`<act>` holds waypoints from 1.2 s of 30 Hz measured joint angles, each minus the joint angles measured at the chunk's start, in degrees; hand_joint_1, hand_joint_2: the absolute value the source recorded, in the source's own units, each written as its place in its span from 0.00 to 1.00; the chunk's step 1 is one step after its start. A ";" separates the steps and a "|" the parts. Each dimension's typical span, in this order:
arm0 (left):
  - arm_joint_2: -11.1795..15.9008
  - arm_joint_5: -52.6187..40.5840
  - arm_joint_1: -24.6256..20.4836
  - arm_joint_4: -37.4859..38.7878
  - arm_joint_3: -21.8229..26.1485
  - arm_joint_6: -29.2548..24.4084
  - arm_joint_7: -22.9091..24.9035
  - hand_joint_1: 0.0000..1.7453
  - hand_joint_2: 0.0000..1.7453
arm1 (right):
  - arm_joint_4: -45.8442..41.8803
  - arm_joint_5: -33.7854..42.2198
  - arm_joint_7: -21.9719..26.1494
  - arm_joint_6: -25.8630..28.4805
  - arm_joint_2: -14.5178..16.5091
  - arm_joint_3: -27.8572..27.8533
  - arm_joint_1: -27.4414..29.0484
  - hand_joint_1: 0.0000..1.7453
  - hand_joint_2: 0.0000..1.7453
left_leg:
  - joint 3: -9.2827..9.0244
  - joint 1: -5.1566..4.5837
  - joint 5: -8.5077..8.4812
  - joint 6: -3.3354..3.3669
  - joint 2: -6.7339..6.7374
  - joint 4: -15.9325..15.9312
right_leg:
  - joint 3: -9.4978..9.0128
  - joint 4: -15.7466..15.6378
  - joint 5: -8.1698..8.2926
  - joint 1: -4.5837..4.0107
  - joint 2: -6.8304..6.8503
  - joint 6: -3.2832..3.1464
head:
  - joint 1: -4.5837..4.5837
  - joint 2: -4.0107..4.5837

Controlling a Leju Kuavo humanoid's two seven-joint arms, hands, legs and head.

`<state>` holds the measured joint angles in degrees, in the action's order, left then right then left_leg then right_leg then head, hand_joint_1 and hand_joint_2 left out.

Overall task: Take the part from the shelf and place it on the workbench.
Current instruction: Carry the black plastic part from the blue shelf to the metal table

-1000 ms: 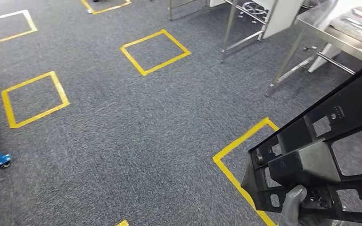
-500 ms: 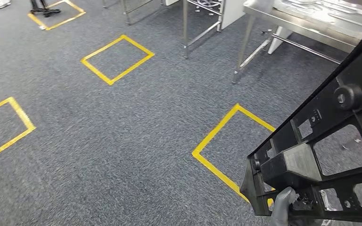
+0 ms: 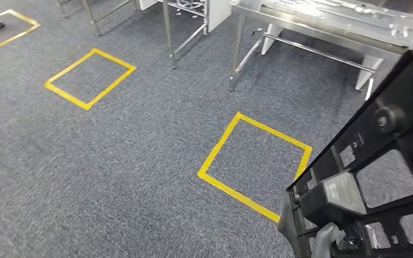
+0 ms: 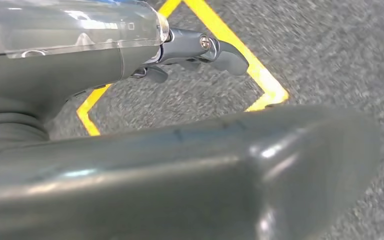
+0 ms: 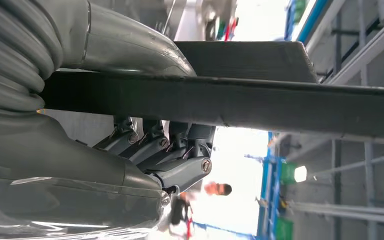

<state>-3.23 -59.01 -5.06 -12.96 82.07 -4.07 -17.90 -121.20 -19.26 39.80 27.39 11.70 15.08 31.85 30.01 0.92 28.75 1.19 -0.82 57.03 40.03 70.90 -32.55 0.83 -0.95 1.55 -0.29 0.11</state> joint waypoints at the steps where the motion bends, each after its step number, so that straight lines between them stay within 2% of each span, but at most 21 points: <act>1: 0.00 0.00 0.12 0.00 0.00 0.21 -0.18 0.00 0.00 | 0.03 -1.12 -0.07 0.33 0.01 -0.07 0.22 1.00 1.00 | -0.06 -0.07 0.24 0.00 0.63 0.00 | 1.44 2.95 -0.83 0.08 0.46 0.11 | 0.00 0.00; 3: -0.03 -0.07 0.24 0.00 0.00 0.51 -0.54 0.00 0.00 | 0.07 -2.43 -0.20 0.60 0.04 -0.16 0.65 1.00 1.00 | -0.54 -0.12 0.71 -0.12 1.55 0.01 | 1.25 3.00 0.60 0.21 0.79 0.21 | 0.00 0.00; 6: -0.31 -0.27 0.18 0.00 -0.07 0.75 -1.08 0.00 0.00 | 0.08 -3.28 -0.39 0.84 0.14 -0.25 0.82 1.00 1.00 | -1.92 -0.20 1.63 -0.61 2.25 0.03 | -5.11 -8.18 5.08 0.06 1.41 -0.34 | -0.01 0.00; 7: -0.39 -0.32 0.15 0.00 -0.12 0.76 -1.22 0.00 0.00 | 0.08 -3.50 -0.45 0.89 0.19 -0.26 0.85 1.00 1.00 | -2.23 -0.25 1.94 -0.90 2.37 0.02 | -6.52 -10.69 5.28 -0.14 1.61 -0.66 | 0.01 0.00; 9: -0.50 -0.38 0.06 0.01 -0.31 0.78 -1.39 0.00 0.00 | 0.07 -3.83 -0.59 0.99 0.31 -0.32 0.92 1.00 1.00 | -2.67 -0.28 2.47 -1.60 2.55 -0.20 | -7.26 -11.91 4.33 -0.59 1.68 -1.32 | 0.03 0.00; 12: -0.59 -0.49 -0.18 0.01 -0.76 0.81 -1.49 0.00 0.00 | 0.01 -4.22 -0.75 1.10 0.64 -0.46 1.01 1.00 1.00 | -3.65 -0.15 3.36 -2.44 2.30 0.76 | -9.59 -13.28 3.60 -0.17 1.28 -2.46 | 0.27 -0.01; 14: -0.61 -0.52 -0.18 0.01 -0.94 0.84 -1.56 0.00 0.00 | 0.01 -4.38 -0.79 1.11 0.85 -0.55 0.93 1.00 1.00 | -0.44 -0.09 4.77 -2.79 1.64 7.01 | -11.68 -14.09 2.69 0.01 1.26 -3.06 | 0.71 -0.01; 16: -0.67 -0.52 0.12 0.02 -0.98 0.87 -1.52 0.00 0.00 | 0.06 -4.46 -0.87 1.10 0.92 -0.70 0.87 1.00 1.00 | 5.92 -0.01 5.89 -3.17 1.39 15.24 | -13.27 -14.20 1.27 0.00 0.96 -3.32 | 0.99 -0.01; 17: -0.70 -0.53 0.35 0.02 -0.99 0.88 -1.48 0.00 0.00 | 0.10 -4.56 -0.98 1.10 0.92 -0.78 0.88 1.00 1.00 | 8.57 0.03 5.14 -3.32 1.37 17.40 | -14.21 -14.21 0.42 0.00 0.65 -3.29 | 1.01 0.00; 18: -0.72 -0.53 0.56 0.02 -1.00 0.87 -1.44 0.00 0.00 | 0.14 -4.68 -1.12 1.10 0.93 -0.84 0.89 1.00 1.00 | 10.19 0.06 3.01 -3.41 1.37 17.26 | -15.33 -14.22 -0.50 0.05 0.32 -3.17 | 1.04 0.00; 20: -0.70 -0.53 0.79 0.02 -1.01 0.86 -1.39 0.00 0.00 | 0.19 -4.93 -1.38 1.18 0.97 -0.87 0.87 1.00 1.00 | 10.52 0.03 -3.50 -3.37 1.32 11.91 | -17.97 -14.34 -2.60 0.28 -0.14 -2.73 | 1.02 0.00; 21: -0.71 -0.52 0.81 0.03 -1.01 0.86 -1.37 0.00 0.00 | 0.22 -5.05 -1.47 1.25 1.01 -0.86 0.82 1.00 1.00 | 10.21 -0.13 -5.75 -3.25 1.23 9.74 | -19.01 -14.58 -3.49 0.39 -0.22 -2.42 | 1.04 0.01; 22: -0.72 -0.54 0.78 0.03 -1.02 0.87 -1.37 0.00 0.00 | 0.26 -5.17 -1.55 1.32 1.06 -0.86 0.75 1.00 1.00 | 9.61 -0.35 -6.55 -3.00 1.15 7.92 | -19.74 -14.90 -4.17 0.43 -0.32 -1.99 | 1.17 0.02; 24: -0.74 -0.56 0.69 0.04 -1.04 0.87 -1.34 0.00 0.00 | 0.32 -5.39 -1.67 1.39 1.14 -0.85 0.63 1.00 1.00 | 8.38 -0.76 -4.52 -2.08 1.05 5.99 | -20.29 -15.73 -4.46 0.36 -0.39 -1.06 | 1.40 0.02; 27: -0.76 -0.56 0.85 0.04 -1.08 0.87 -1.36 0.00 0.00 | 0.34 -5.62 -1.75 1.39 1.14 -0.85 0.38 1.00 1.00 | 5.10 -0.58 -2.22 -0.62 0.85 2.24 | -18.61 -12.01 -1.81 0.25 -0.09 -0.15 | 1.41 -0.02; 29: -0.79 -0.55 1.09 0.04 -1.09 0.88 -1.38 0.00 0.00 | 0.42 -5.48 -1.83 1.33 1.13 -0.88 0.10 1.00 1.00 | 1.85 -0.43 -1.52 -0.11 0.76 -0.32 | -13.88 -4.71 -0.82 0.05 0.26 -0.45 | 1.21 -0.03; 31: -0.79 -0.55 1.19 0.04 -1.09 0.89 -1.37 0.00 0.00 | 0.51 -4.67 -2.07 0.89 1.10 -0.92 0.00 1.00 1.00 | -1.76 -0.50 -0.54 0.03 0.86 -2.57 | -8.38 0.30 -4.02 -0.28 0.32 -0.83 | 1.08 -0.03; 33: -0.80 -0.55 1.30 0.04 -1.09 0.91 -1.37 0.00 0.00 | 0.55 -3.85 -2.30 0.53 1.07 -0.94 0.02 1.00 1.00 | -5.72 -0.59 0.86 -0.05 1.00 -4.33 | -4.54 0.40 -8.16 -0.49 0.34 -0.90 | 1.00 -0.02; 34: -0.81 -0.54 1.35 0.04 -1.09 0.92 -1.39 0.00 0.00 | 0.55 -3.71 -2.33 0.60 1.07 -0.95 0.05 1.00 1.00 | -7.74 -0.66 1.75 -0.14 1.08 -4.91 | -3.31 -1.28 -8.31 -0.53 0.38 -0.93 | 0.96 -0.01; 35: -0.83 -0.54 1.39 0.04 -1.09 0.92 -1.46 0.00 0.00 | 0.55 -3.77 -2.31 0.83 1.07 -0.96 0.11 1.00 1.00 | -9.47 -0.70 2.78 -0.21 1.22 -5.24 | -2.33 -3.78 -5.95 -0.54 0.48 -1.08 | 0.93 -0.01; 36: -0.85 -0.53 1.46 0.04 -1.09 0.93 -1.58 0.00 0.00 | 0.58 -3.88 -2.27 1.09 1.07 -0.98 0.23 1.00 1.00 | -10.97 -0.77 3.95 -0.33 1.36 -5.24 | -1.31 -6.83 -0.27 -0.62 0.71 -1.33 | 0.92 0.00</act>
<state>-4.08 -59.54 -3.60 -12.92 80.98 -3.14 -19.48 -120.62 -23.15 37.52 28.48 12.76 14.10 32.09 19.04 0.15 32.70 0.87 0.54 51.79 38.73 64.06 -32.82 0.21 -0.24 0.21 0.63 0.11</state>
